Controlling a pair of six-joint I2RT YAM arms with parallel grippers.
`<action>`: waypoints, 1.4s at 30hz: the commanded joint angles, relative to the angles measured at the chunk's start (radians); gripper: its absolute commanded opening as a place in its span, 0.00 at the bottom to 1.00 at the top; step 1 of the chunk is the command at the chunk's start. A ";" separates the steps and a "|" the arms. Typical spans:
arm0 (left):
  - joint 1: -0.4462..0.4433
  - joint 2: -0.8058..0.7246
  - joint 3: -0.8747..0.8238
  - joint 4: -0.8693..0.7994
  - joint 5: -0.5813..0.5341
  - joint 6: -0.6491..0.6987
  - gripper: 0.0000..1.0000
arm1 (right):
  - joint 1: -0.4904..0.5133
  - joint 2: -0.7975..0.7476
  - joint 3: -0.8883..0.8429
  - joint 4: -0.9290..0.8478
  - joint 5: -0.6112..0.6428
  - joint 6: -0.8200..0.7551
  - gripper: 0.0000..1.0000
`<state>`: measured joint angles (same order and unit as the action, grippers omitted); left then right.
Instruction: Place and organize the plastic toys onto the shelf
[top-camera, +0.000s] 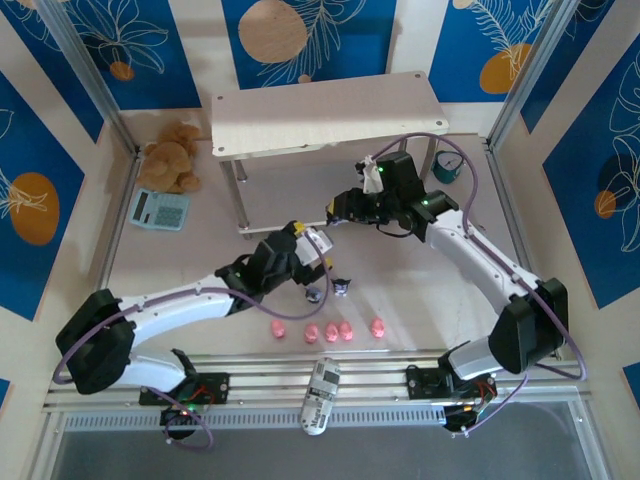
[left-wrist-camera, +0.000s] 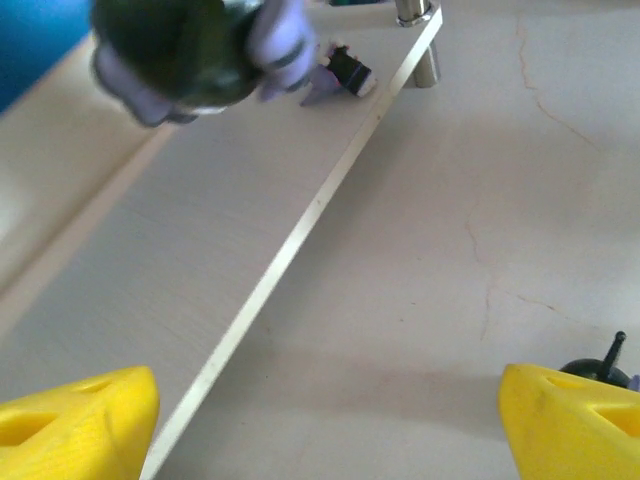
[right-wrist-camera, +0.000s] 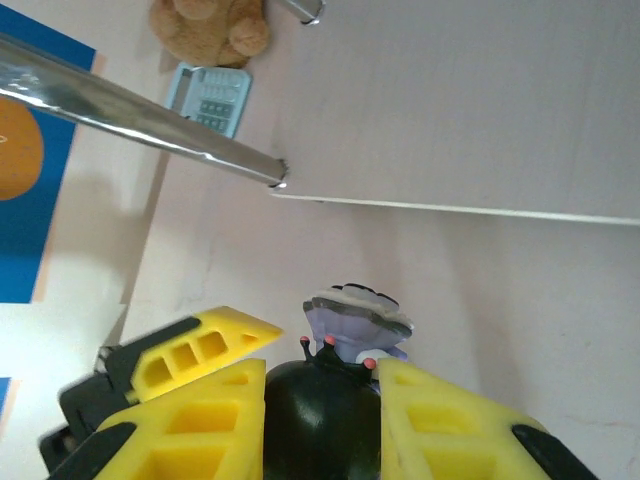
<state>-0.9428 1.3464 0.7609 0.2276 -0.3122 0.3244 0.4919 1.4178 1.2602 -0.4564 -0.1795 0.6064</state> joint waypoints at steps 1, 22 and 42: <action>-0.078 -0.017 -0.022 0.163 -0.277 0.139 0.87 | 0.031 -0.047 -0.017 -0.082 0.040 0.065 0.00; -0.169 -0.143 -0.045 0.216 -0.261 0.140 0.70 | 0.116 -0.146 -0.125 -0.015 0.122 0.222 0.00; -0.184 -0.085 0.012 0.148 -0.248 0.138 0.47 | 0.197 -0.161 -0.097 0.014 0.129 0.257 0.00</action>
<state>-1.1187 1.2682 0.7464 0.3817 -0.5629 0.4721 0.6800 1.2869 1.1473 -0.4538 -0.0555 0.8520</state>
